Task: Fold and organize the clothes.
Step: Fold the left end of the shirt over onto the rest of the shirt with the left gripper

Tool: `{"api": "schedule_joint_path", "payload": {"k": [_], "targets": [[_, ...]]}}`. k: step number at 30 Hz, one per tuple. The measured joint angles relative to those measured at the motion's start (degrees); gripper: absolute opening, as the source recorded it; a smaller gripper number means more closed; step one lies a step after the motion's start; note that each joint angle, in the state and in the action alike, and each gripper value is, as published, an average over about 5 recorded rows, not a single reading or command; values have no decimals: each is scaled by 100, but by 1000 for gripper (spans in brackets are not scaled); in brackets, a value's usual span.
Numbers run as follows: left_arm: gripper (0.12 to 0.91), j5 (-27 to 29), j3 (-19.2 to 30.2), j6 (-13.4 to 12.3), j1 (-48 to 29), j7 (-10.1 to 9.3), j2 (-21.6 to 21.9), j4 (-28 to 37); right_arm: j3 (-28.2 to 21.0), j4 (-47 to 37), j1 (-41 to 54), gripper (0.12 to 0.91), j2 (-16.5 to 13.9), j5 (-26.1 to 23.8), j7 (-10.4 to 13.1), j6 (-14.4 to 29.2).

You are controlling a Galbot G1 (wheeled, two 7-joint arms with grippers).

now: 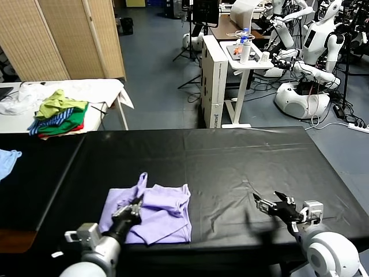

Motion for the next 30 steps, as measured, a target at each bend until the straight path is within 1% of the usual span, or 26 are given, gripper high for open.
{"api": "schedule_joint_path", "payload": {"k": [5, 12, 23, 30], "targets": [[173, 62, 273, 11, -11, -1, -152, 1, -44, -26, 24, 907, 10, -19, -4, 1], [173, 178, 502, 17, -102, 20, -376, 72, -85, -57, 47, 907, 30, -44, -5, 2], [173, 609, 743, -130, -247, 60, -749, 473, -176, -89, 95, 907, 56, -96, -6, 2], [173, 810, 868, -186, -204, 91, -983, 684, -252, -103, 153, 907, -16, -100, -25, -11]]}}
